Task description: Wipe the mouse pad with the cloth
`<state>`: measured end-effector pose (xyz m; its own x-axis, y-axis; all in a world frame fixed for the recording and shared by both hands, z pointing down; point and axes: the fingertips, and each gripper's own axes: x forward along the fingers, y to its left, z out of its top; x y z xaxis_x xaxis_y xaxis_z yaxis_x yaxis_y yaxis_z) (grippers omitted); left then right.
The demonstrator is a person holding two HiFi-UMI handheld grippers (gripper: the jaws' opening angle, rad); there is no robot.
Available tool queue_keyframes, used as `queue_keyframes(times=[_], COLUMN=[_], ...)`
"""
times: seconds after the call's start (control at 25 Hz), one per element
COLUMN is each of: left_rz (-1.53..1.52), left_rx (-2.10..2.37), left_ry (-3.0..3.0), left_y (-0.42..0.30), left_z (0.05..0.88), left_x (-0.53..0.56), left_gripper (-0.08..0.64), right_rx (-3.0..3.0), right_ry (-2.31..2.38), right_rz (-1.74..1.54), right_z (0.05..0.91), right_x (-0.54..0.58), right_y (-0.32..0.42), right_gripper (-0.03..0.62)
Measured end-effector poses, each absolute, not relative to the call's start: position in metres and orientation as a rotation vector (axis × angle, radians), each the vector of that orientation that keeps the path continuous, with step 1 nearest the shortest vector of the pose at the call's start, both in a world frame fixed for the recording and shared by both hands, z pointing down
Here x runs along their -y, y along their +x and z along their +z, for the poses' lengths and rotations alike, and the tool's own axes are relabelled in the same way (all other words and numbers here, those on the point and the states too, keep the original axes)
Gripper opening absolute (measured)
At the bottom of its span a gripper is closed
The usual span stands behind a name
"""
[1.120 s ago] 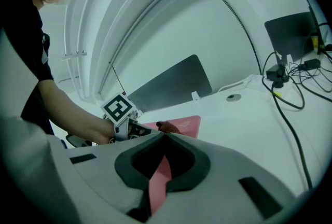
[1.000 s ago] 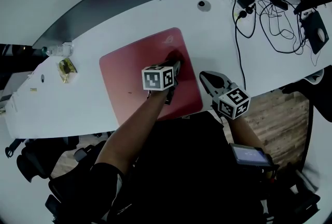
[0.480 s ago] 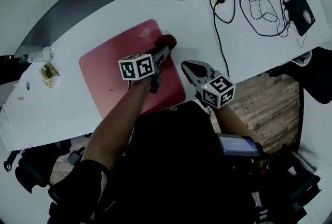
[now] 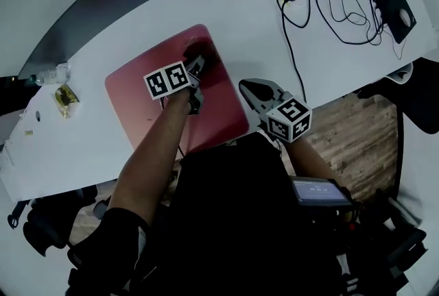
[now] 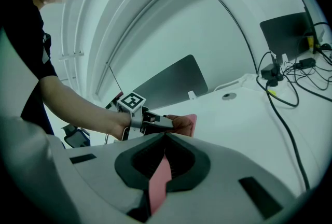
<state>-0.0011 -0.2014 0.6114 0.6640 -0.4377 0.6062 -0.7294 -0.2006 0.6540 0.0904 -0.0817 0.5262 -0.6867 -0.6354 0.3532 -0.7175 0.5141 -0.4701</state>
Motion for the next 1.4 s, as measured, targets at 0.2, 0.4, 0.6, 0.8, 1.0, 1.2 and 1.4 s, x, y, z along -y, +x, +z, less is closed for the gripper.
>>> queue_keyframes(times=[0.2,0.4,0.6,0.8,1.0,1.2,1.4], left_rz=[0.441,0.492,0.501,0.55,0.595,0.626,0.635], left_rx=[0.975,1.036,1.096,1.148,1.198,1.235,1.281], left_ry=[1.861,1.858,1.831,1.837,1.826,1.813,1.789], left_y=[-0.019,-0.054,-0.094,-0.127,-0.16,-0.19,-0.224], left_z=[0.616,0.617,0.617,0.618,0.618,0.618,0.618], left_x=[0.201,0.203,0.202,0.197,0.19,0.185,0.179], left_gripper=[0.084,0.084,0.084,0.084,0.084,0.086,0.086], right_rx=[2.616,2.62,2.632,2.642,2.643,2.635,2.631], right_ry=[1.159,1.132,1.092,1.053,1.007,0.971,0.929], right_rz=[0.893,0.888,0.873,0.864,0.855,0.849,0.843], right_z=[0.523,0.523,0.521,0.52,0.521,0.522,0.523], right_x=[0.081,0.082,0.082,0.081,0.08,0.076,0.073], right_y=[0.086,0.076,0.059,0.046,0.036,0.028,0.018], right_gripper=[0.026,0.026,0.026,0.026,0.026,0.026,0.026])
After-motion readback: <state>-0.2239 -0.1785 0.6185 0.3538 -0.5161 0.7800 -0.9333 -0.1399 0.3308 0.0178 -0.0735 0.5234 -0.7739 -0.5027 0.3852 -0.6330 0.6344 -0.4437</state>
